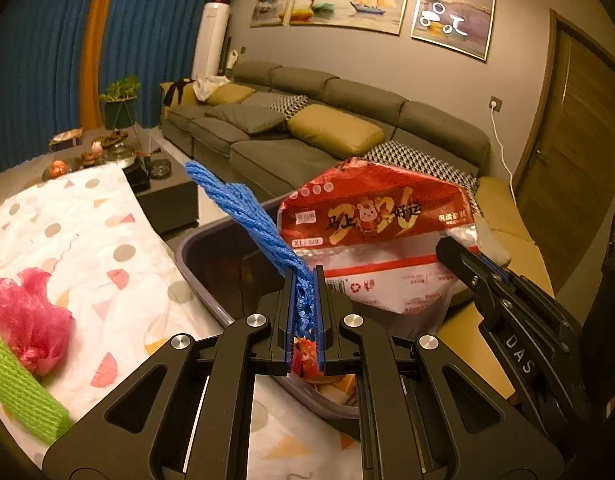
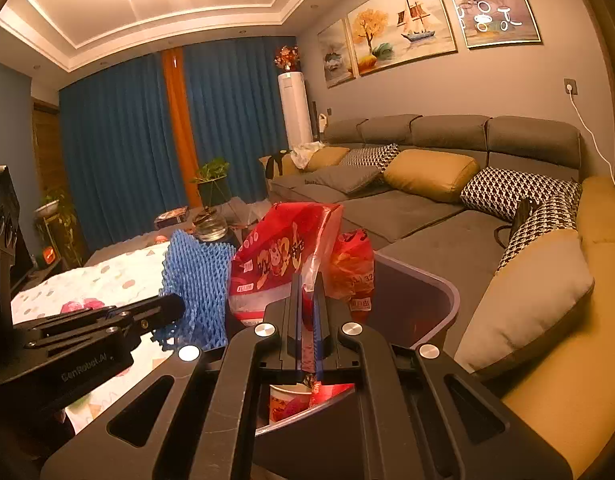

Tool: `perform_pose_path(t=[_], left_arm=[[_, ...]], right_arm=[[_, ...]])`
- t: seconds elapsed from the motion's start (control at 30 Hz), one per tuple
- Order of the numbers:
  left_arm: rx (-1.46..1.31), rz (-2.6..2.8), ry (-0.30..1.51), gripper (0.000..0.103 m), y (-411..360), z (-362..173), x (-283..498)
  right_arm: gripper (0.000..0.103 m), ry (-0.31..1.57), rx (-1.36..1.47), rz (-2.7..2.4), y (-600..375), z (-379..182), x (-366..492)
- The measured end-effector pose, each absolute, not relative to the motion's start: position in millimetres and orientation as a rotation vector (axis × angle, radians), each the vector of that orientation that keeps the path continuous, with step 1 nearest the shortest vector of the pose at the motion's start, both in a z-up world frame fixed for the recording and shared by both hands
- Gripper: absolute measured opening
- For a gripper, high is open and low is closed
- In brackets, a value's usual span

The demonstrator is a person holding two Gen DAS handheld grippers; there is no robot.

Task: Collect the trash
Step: 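Carry the blue foam net and red snack bag over the grey bin with both tools, then open both tools to drop the net and snack bag into the bin, then move both open tools back toward the green net and pink bag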

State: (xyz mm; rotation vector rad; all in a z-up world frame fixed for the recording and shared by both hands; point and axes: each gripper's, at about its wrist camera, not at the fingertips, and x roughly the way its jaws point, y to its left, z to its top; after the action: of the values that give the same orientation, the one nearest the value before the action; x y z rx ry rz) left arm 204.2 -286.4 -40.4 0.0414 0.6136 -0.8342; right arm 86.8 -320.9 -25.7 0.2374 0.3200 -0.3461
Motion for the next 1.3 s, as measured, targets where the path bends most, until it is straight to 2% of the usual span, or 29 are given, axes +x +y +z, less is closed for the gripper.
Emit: perform_pose_path(t=[0.37, 0.47, 0.53, 0.57, 0.63, 0.67, 0.7, 0.73, 0.8, 1.0, 1.1, 1.3], left_arm=[[0.044, -0.847, 0.659, 0.01, -289.2, -51.9, 208.3], [0.044, -0.846, 0.671, 0.021, -287.6, -54.1, 210.5], [0.038, -0.84, 0.675, 0.044, -282.5, -55.3, 211.4], [0.031, -0.834, 0.674, 0.049, -279.4, -55.4, 211.0], [0.021, -0.819, 0.665, 0.059, -271.1, -54.6, 210.1], [0.021, -0.807, 0.663, 0.062, -267.2, -54.2, 209.6], [0.025, -0.793, 0.662, 0.07, -264.1, -54.2, 209.4], [0.031, -0.767, 0.656, 0.074, -259.1, -53.7, 207.8], [0.041, -0.715, 0.642, 0.077, -247.3, -53.0, 204.1], [0.054, -0.519, 0.576, 0.089, -203.6, -49.7, 186.9], [0.043, -0.402, 0.559, 0.089, -171.1, -50.5, 178.9], [-0.032, -0.244, 0.564, 0.09, -105.9, -52.8, 172.3]], right_arm=[[0.006, 0.325, 0.259, -0.339, -325.5, -26.7, 91.4], [0.007, 0.329, 0.257, -0.335, -325.8, -28.1, 93.1], [0.007, 0.33, 0.259, -0.334, -326.3, -28.9, 93.7], [0.01, 0.332, 0.259, -0.335, -326.7, -29.4, 93.8], [0.022, 0.326, 0.263, -0.339, -327.2, -30.8, 91.7], [0.032, 0.323, 0.263, -0.342, -326.3, -31.3, 90.0], [0.036, 0.32, 0.262, -0.346, -325.8, -31.5, 88.6], [0.037, 0.319, 0.261, -0.348, -325.2, -31.2, 86.8], [0.049, 0.314, 0.265, -0.356, -323.4, -31.1, 82.6], [0.074, 0.287, 0.232, -0.359, -300.9, -29.4, 66.3], [0.08, 0.295, 0.221, -0.328, -283.9, -29.9, 62.9], [0.084, 0.294, 0.205, -0.256, -251.9, -28.8, 60.3]])
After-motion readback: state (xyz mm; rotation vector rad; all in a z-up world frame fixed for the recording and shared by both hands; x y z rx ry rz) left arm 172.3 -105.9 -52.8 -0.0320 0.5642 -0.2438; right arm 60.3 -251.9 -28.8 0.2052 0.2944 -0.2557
